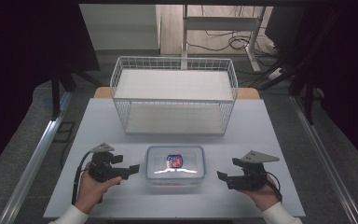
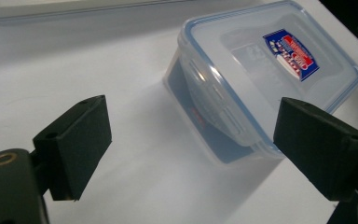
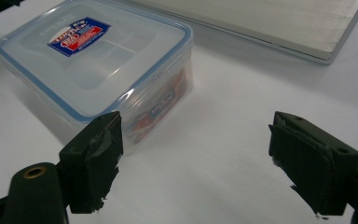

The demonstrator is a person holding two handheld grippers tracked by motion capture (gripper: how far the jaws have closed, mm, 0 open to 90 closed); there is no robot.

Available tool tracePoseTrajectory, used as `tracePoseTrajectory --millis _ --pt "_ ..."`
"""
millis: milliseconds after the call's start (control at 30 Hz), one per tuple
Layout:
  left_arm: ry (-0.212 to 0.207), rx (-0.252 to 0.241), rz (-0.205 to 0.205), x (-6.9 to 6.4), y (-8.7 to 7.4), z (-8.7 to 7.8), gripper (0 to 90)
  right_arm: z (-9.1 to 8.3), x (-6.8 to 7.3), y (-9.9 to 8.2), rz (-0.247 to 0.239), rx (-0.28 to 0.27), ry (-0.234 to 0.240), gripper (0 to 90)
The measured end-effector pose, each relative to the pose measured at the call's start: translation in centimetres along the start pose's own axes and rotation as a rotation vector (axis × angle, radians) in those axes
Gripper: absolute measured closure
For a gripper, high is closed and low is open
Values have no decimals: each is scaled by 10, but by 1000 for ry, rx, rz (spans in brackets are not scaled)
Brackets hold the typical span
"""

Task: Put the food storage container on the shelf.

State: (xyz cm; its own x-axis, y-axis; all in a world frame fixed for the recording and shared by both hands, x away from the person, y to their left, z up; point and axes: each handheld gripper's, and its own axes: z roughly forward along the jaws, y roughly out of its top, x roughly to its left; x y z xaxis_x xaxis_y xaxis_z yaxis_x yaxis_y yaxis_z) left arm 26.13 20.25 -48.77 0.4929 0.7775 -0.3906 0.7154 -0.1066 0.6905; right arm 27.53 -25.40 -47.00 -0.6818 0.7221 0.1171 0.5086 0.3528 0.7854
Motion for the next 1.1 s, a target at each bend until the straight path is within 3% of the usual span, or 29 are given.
tracePoseTrajectory --millis 100,267,433,567,833,933,1100 --pt "-35 -3 -30 0 2 2 99 1 -1 1 30 3 22 178" --pt "-100 6 -88 3 5 10 89 10 -1 5 21 30 60 164" --pt "-139 16 -124 6 10 21 88 23 -2 11 90 37 138 139" --pt "-180 33 -169 12 13 31 97 33 -2 17 118 51 180 121" --pt "-226 66 -191 16 13 46 114 49 -6 24 190 67 222 102" --pt "-228 81 -182 15 13 52 126 57 -5 26 201 83 231 98" --pt "-271 109 -195 16 12 61 143 70 -4 27 232 110 262 88"
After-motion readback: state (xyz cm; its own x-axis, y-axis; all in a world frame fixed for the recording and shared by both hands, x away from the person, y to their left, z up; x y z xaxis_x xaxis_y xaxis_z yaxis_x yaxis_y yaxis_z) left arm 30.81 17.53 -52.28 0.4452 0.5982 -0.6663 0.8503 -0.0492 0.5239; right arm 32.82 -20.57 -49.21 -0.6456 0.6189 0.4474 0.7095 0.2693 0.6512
